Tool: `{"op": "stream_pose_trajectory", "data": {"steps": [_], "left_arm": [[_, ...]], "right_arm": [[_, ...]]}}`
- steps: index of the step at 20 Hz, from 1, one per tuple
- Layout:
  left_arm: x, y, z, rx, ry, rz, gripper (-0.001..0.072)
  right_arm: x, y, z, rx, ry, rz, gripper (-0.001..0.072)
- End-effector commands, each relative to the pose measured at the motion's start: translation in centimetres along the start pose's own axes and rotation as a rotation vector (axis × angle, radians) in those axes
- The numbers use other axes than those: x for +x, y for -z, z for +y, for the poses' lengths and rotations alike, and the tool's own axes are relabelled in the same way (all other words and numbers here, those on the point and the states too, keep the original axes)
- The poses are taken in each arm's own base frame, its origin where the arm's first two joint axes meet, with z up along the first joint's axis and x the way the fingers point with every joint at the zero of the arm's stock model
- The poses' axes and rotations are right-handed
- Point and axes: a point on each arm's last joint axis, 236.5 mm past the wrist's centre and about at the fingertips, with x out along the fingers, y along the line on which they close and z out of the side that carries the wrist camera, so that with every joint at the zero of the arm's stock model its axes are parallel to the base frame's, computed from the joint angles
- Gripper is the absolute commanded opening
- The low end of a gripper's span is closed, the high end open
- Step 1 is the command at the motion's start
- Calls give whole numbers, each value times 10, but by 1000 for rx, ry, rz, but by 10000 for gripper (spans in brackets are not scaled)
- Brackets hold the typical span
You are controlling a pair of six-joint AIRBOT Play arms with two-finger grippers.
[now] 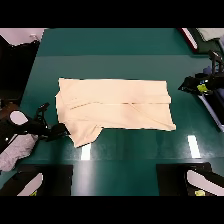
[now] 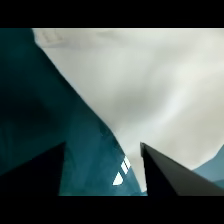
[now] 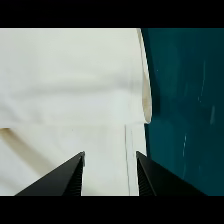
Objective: Fold the shirts.
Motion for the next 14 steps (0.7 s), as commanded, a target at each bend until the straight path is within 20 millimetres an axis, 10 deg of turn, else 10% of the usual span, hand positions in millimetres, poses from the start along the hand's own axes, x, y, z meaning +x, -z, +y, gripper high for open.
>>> {"op": "stream_pose_trajectory", "data": {"steps": [1, 11, 14], "left_arm": [[8, -2, -2, -34, 29, -31, 544], [17, -18, -16, -54, 105, -67, 542], [17, -15, -20, -31, 121, -57, 206]], "right_arm": [[0, 2, 1, -1, -1, 10, 389], [0, 6, 1, -1, -1, 23, 388], [0, 10, 1, -1, -1, 40, 389]]}}
